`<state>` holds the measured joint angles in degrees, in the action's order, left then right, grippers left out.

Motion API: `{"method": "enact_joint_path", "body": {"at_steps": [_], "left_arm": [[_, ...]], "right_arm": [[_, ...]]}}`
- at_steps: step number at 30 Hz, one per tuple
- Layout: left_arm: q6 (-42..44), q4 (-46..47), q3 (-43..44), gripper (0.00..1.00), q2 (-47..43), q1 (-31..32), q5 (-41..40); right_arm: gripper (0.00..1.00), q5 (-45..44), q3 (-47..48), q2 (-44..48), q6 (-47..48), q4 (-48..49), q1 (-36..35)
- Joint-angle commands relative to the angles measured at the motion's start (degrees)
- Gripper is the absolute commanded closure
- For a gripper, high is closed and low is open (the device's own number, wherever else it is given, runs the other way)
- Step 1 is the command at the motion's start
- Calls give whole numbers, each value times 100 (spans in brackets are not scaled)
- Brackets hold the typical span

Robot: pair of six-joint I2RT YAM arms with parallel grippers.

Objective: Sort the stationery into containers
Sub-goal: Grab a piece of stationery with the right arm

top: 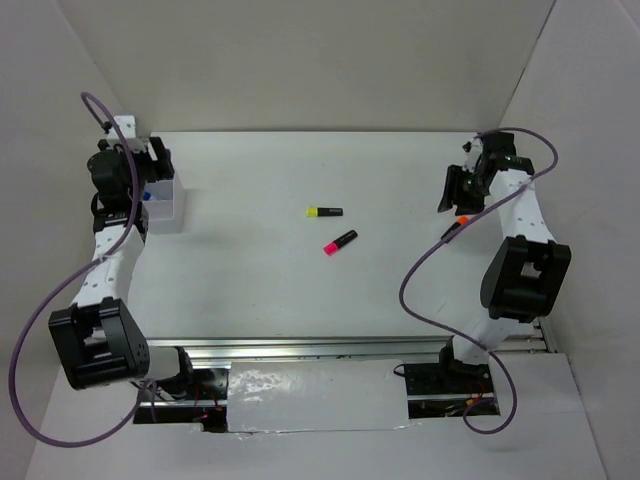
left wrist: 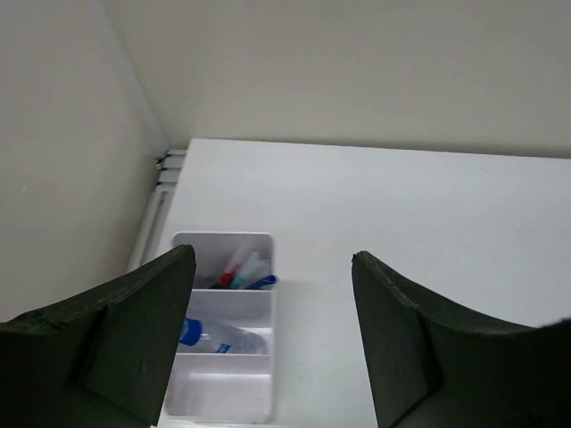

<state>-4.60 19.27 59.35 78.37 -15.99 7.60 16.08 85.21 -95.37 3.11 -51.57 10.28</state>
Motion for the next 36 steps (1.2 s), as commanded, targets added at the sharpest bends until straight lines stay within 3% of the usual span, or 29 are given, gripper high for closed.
{"method": "enact_joint_path", "body": {"at_steps": [1, 10, 16, 32, 36], "left_arm": [[337, -512, 7, 16, -592, 376, 120], [-67, -1134, -126, 15, -1061, 737, -136], [-217, -1382, -20, 16, -964, 711, -179], [-137, -1557, -47, 13, -876, 676, -276], [-102, -1645, -38, 12, -867, 650, -329]], "right_arm": [[44, -545, 338, -411, -107, 60, 394], [45, -1432, 822, -1545, -1646, 190, 448], [45, -1941, 1050, -2001, -1902, 306, 360], [47, -2012, 1771, -3206, -2140, -248, 273], [58, -1942, 1763, -3242, -2201, -319, 237]]}}
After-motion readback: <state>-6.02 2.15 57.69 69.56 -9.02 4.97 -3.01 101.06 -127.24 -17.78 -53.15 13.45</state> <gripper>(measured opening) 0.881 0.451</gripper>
